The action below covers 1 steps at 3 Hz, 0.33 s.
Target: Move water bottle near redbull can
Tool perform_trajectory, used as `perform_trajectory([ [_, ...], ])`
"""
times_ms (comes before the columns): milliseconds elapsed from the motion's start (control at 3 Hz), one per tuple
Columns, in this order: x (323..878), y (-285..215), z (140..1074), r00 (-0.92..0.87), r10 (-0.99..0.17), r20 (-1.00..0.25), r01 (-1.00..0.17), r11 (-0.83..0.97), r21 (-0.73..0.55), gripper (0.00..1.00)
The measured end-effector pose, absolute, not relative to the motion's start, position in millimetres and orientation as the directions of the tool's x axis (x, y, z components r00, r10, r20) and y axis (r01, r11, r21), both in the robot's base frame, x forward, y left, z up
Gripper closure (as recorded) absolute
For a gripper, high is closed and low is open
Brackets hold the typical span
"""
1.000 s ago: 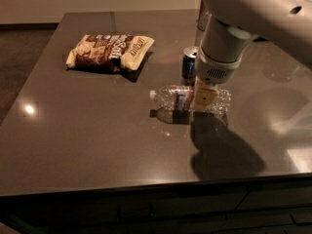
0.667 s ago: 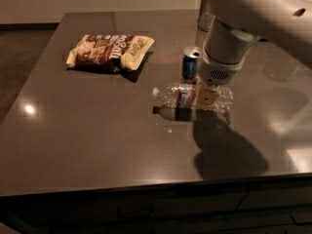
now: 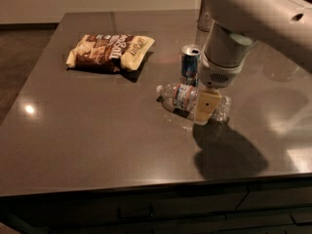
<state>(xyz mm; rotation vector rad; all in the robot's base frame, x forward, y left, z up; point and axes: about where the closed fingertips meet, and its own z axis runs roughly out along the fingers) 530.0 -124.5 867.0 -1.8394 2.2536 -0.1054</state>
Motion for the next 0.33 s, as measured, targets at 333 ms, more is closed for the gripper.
perform_trajectory([
  [333, 529.9, -124.5, 866.8, -0.186, -0.974, -0.132, -0.957, 0.209, -0.2, 0.0],
])
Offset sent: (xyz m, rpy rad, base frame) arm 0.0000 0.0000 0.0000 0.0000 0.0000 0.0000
